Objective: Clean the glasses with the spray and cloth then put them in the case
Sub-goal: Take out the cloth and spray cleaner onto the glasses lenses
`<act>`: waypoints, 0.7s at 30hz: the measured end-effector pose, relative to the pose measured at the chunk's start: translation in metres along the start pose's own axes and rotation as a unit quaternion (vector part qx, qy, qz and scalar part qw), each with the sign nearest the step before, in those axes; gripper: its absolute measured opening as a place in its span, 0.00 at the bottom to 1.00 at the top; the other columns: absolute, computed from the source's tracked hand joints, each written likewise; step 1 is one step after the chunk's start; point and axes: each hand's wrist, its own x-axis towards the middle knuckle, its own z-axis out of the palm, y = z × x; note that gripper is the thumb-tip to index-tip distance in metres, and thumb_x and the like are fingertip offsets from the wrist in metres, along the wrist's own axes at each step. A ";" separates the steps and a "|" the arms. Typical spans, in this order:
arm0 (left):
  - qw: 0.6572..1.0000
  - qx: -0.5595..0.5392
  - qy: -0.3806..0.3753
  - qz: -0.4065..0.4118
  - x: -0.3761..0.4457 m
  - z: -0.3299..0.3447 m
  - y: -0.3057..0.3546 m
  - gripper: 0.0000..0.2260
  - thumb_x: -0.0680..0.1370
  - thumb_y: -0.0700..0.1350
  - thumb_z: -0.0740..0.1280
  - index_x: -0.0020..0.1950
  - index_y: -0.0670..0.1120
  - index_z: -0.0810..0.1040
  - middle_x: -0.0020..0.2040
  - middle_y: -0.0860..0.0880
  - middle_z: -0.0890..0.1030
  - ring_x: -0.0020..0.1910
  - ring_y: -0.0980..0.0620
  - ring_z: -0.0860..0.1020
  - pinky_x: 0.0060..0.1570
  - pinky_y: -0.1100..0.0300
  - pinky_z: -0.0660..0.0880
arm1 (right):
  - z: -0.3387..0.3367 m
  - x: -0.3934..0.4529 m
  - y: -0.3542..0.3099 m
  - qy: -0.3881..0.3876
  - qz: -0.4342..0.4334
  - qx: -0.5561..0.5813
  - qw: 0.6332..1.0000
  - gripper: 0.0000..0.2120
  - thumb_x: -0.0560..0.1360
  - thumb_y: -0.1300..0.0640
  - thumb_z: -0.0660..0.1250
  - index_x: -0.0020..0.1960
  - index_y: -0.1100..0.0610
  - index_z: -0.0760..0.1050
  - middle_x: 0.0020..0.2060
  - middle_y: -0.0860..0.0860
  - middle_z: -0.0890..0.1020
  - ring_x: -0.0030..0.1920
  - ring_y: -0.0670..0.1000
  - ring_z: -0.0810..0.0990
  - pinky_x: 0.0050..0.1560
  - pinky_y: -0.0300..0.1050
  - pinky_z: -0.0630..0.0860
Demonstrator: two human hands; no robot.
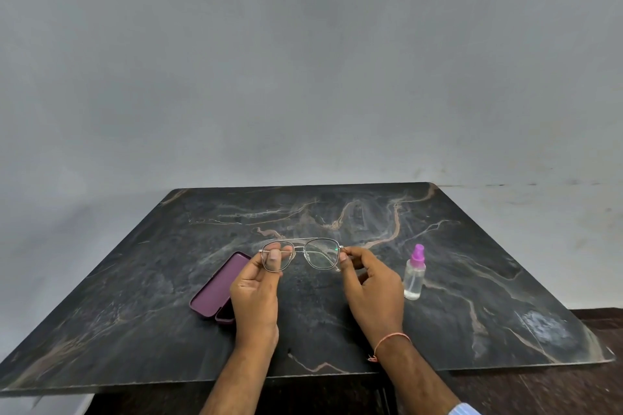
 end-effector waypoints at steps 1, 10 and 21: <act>1.000 -0.001 0.001 0.001 0.001 0.000 -0.001 0.07 0.84 0.40 0.70 0.60 0.41 0.85 0.48 0.55 0.92 0.49 0.64 0.88 0.53 0.66 0.84 | 0.000 -0.001 -0.001 -0.003 -0.007 -0.005 1.000 0.03 0.81 0.47 0.73 0.54 0.41 0.84 0.35 0.36 0.84 0.40 0.40 0.83 0.41 0.46 0.83; 1.000 0.011 0.010 0.020 0.002 0.000 0.000 0.06 0.85 0.39 0.69 0.55 0.46 0.87 0.49 0.54 0.92 0.49 0.64 0.87 0.52 0.70 0.82 | -0.016 -0.015 -0.008 -0.046 -0.108 0.030 0.993 0.32 0.71 0.53 0.81 0.72 0.44 0.74 0.54 0.40 0.78 0.56 0.49 0.79 0.55 0.41 0.77; 0.997 0.045 -0.046 0.051 -0.010 0.004 0.005 0.08 0.82 0.43 0.71 0.55 0.42 0.88 0.52 0.49 0.91 0.56 0.55 0.89 0.60 0.63 0.83 | -0.045 0.021 -0.023 -0.124 -0.231 -0.162 0.951 0.33 0.73 0.27 0.71 0.71 0.44 0.80 0.55 0.37 0.83 0.57 0.45 0.78 0.56 0.52 0.80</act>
